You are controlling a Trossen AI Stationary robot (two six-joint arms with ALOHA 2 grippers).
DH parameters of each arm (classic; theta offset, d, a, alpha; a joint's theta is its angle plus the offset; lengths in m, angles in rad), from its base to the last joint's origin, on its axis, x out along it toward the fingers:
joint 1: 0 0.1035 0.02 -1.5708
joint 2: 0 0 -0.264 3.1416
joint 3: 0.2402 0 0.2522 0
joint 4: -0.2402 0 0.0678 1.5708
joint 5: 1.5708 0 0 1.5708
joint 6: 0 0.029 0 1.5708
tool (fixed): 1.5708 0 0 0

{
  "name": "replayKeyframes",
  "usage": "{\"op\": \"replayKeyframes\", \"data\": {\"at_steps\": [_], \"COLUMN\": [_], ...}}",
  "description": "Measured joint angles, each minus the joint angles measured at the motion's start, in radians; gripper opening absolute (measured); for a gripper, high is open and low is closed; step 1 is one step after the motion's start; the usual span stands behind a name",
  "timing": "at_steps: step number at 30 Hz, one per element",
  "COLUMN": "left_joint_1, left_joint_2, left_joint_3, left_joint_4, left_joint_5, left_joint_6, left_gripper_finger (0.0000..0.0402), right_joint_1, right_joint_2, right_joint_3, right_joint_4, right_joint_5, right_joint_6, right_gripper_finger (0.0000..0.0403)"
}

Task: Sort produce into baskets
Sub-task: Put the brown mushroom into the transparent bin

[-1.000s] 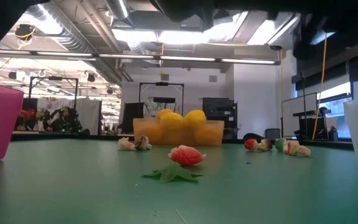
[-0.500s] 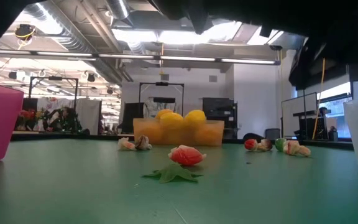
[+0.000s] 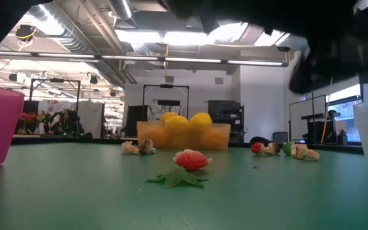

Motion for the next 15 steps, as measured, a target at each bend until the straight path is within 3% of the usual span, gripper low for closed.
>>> {"op": "replayKeyframes", "data": {"at_steps": [9,15], "left_joint_1": [0.037,0.056], "left_joint_2": [-0.222,-0.293], "left_joint_3": [0.004,0.006], "left_joint_4": [-0.185,-0.178], "left_joint_5": [-0.004,-0.039], "left_joint_6": [0.142,0.173], "left_gripper_finger": [0.0203,0.0194], "right_joint_1": [0.000,0.000], "right_joint_2": [0.000,0.000], "right_joint_3": [0.000,0.000], "right_joint_4": [0.001,0.005], "right_joint_5": [0.000,0.001], "right_joint_6": [0.000,0.000], "right_gripper_finger": [0.0374,0.0374]}}
